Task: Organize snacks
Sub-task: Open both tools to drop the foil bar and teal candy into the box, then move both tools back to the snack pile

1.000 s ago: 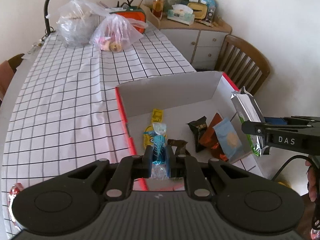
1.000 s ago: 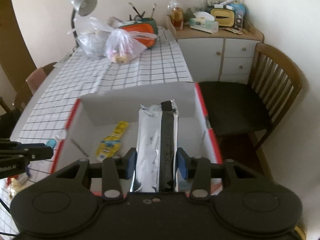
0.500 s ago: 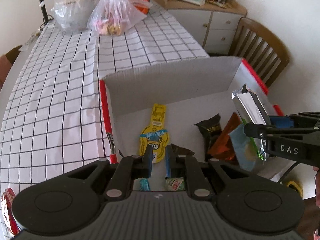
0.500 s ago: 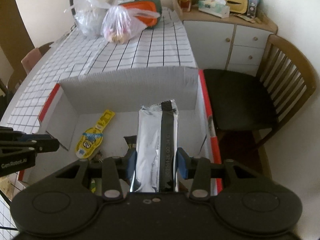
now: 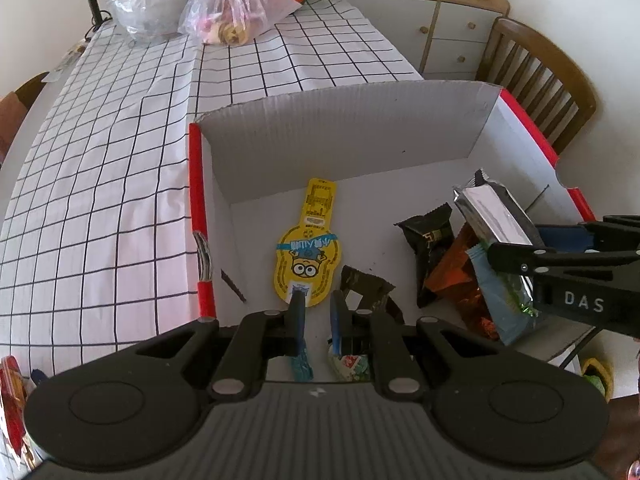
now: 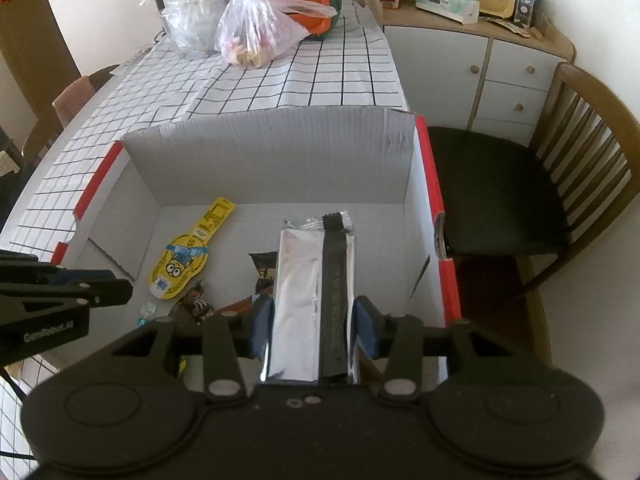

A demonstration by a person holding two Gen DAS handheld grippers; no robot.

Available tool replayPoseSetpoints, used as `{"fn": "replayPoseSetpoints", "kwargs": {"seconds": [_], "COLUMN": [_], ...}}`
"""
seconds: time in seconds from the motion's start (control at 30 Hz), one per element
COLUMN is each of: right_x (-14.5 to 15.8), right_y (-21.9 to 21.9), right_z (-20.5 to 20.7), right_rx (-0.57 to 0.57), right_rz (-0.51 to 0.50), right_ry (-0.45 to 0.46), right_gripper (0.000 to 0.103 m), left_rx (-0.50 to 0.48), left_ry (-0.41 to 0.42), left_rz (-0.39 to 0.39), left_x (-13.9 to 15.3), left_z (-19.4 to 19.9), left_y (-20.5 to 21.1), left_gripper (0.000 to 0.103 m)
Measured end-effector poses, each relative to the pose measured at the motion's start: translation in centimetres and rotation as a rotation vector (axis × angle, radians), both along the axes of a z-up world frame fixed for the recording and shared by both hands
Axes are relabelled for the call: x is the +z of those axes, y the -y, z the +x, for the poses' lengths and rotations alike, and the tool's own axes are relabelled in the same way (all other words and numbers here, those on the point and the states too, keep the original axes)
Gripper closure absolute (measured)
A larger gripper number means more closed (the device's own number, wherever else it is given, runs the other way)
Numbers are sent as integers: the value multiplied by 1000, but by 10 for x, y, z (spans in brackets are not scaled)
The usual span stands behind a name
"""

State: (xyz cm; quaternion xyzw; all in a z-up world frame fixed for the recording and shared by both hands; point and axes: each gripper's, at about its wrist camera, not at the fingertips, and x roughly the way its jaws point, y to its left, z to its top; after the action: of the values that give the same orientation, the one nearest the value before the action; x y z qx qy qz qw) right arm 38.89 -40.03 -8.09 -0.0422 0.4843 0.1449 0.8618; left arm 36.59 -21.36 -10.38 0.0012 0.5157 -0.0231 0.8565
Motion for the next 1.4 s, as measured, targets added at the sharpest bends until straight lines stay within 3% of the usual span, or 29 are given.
{"fn": "replayPoseSetpoints", "kwargs": {"seconds": [0.23, 0.37, 0.63, 0.8, 0.97, 1.4], "right_x": [15, 25, 45, 59, 68, 74], "right_y": [6, 10, 12, 8, 1, -46], "right_z": [-12, -20, -42, -55, -68, -100], "right_rx": [20, 34, 72, 105, 132, 164], "right_rz": [39, 61, 110, 140, 172, 209], "right_ry": [31, 46, 78, 107, 137, 169], "right_gripper": [53, 52, 39, 30, 22, 13], "left_rx": [19, 22, 20, 31, 52, 80], "left_ry": [9, 27, 71, 110, 159, 205], "left_rz": [-16, -29, -53, -67, -85, -106], "left_x": [4, 10, 26, 39, 51, 57], "left_z": [-8, -15, -35, -52, -70, -108], "left_y": [2, 4, 5, -1, -14, -66], "left_gripper": [90, 84, 79, 70, 47, 39]}}
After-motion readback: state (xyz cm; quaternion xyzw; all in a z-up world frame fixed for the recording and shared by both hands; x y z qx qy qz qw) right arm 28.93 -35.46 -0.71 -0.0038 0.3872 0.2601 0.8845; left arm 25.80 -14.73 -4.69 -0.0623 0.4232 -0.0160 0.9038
